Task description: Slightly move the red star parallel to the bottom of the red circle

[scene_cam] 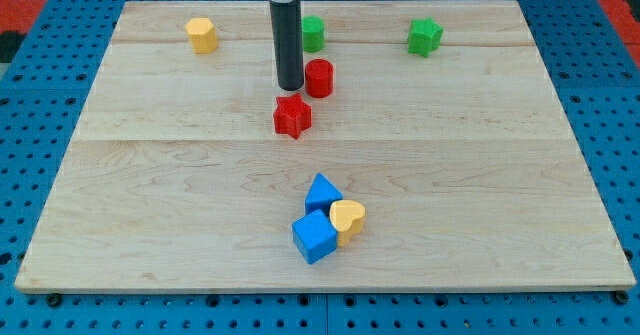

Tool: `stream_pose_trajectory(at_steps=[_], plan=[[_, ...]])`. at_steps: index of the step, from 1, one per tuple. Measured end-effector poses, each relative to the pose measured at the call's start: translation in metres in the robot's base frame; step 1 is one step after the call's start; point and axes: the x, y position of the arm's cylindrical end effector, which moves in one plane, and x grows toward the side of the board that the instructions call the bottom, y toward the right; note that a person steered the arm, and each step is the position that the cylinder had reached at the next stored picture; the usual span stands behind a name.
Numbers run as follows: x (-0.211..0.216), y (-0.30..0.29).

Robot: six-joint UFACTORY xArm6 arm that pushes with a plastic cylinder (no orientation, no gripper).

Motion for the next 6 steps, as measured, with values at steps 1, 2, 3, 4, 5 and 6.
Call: stream_pose_trajectory(at_steps=[1,2,3,4,5,6], plan=[[0.001,-0.018],[0.011,-0.046],[0.040,-0.037],[0.048,-0.020],[0.059,-0.020],[0.060,-0.001]])
